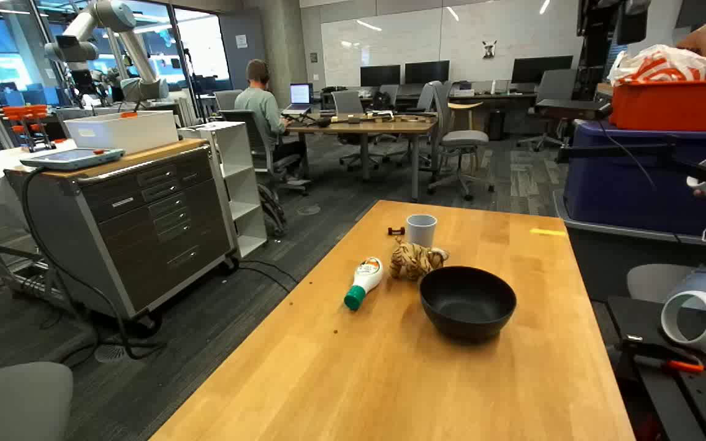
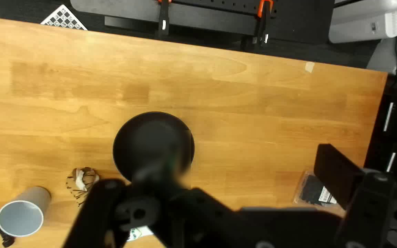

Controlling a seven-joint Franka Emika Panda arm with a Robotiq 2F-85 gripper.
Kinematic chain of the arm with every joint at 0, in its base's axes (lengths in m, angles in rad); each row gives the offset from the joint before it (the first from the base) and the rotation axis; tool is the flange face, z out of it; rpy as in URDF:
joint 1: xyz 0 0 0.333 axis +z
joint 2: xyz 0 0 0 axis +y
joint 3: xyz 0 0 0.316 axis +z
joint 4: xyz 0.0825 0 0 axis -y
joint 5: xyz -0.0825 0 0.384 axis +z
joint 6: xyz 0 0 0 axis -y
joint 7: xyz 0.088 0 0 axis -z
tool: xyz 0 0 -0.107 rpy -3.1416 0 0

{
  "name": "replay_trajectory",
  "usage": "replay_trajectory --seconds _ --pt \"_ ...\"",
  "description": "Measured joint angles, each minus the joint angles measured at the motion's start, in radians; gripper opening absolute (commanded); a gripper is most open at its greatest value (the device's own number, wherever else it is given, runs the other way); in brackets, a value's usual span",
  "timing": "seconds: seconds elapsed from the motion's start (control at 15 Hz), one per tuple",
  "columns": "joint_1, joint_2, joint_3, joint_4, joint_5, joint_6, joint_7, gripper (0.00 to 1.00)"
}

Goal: Put the tiger toy in the black bowl

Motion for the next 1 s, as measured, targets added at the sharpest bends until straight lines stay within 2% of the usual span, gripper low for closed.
replay_trajectory --seconds 0.87,1.0 --pt "-0.001 -0.002 0.001 0.003 0.000 0.001 0.000 1.00" --pt "-0.007 0.001 0.005 -0.005 0.000 0.031 0.003 1.00"
